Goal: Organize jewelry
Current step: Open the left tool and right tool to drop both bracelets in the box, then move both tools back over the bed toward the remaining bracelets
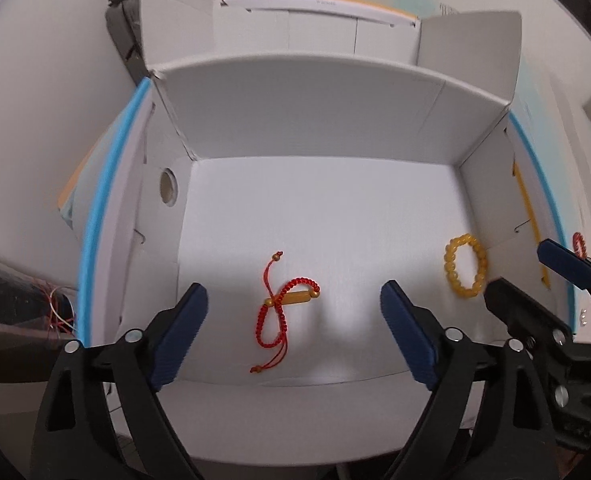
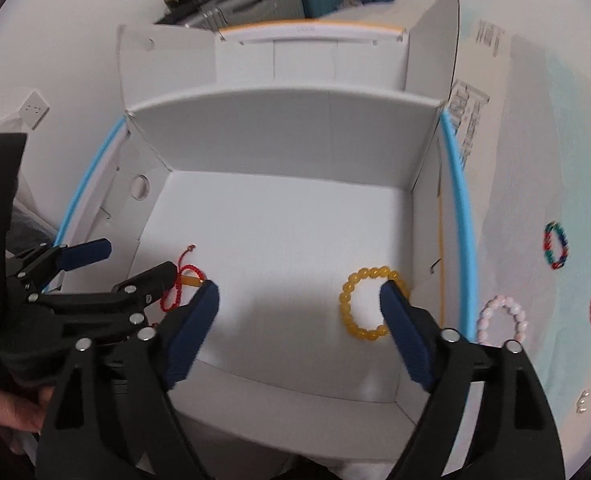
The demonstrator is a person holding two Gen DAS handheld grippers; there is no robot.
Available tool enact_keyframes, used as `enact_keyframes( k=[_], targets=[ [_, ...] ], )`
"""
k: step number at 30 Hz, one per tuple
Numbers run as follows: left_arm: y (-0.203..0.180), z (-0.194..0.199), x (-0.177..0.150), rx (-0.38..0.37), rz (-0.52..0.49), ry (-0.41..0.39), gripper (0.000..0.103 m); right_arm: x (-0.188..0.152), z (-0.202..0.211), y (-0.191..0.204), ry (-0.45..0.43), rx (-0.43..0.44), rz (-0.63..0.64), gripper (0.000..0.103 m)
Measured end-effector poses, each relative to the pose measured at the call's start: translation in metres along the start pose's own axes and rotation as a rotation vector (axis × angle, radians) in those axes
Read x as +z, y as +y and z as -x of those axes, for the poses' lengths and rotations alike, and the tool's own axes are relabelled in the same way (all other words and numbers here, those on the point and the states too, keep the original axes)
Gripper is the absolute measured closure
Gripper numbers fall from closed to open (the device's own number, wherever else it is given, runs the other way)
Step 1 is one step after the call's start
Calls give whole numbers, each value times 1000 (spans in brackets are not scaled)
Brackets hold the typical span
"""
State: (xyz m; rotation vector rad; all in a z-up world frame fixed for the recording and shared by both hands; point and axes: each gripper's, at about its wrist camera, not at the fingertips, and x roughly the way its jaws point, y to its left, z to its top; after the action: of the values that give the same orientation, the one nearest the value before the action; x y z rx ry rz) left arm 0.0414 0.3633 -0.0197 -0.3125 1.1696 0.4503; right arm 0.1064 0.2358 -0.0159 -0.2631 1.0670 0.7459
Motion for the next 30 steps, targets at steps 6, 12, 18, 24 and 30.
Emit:
enact_keyframes(
  k=[6, 12, 18, 24, 30],
  targets=[
    [-1, 27, 1, -15, 16, -66, 6, -11, 32, -8, -54, -20, -6, 9],
    [-6, 53, -22, -64, 21, -120, 6, -31, 68, -29, -101, -40, -58, 7],
    [-37, 72, -42, -97, -27, -154, 6, -60, 112, -59, -164, -80, -117, 7],
    [-80, 94, -64, -128, -104, -189, 6, -93, 160, -93, -235, -136, -178, 7],
    [-121, 108, -82, -153, -168, -209, 6, -128, 196, -129, -276, -180, -233, 7]
  ],
)
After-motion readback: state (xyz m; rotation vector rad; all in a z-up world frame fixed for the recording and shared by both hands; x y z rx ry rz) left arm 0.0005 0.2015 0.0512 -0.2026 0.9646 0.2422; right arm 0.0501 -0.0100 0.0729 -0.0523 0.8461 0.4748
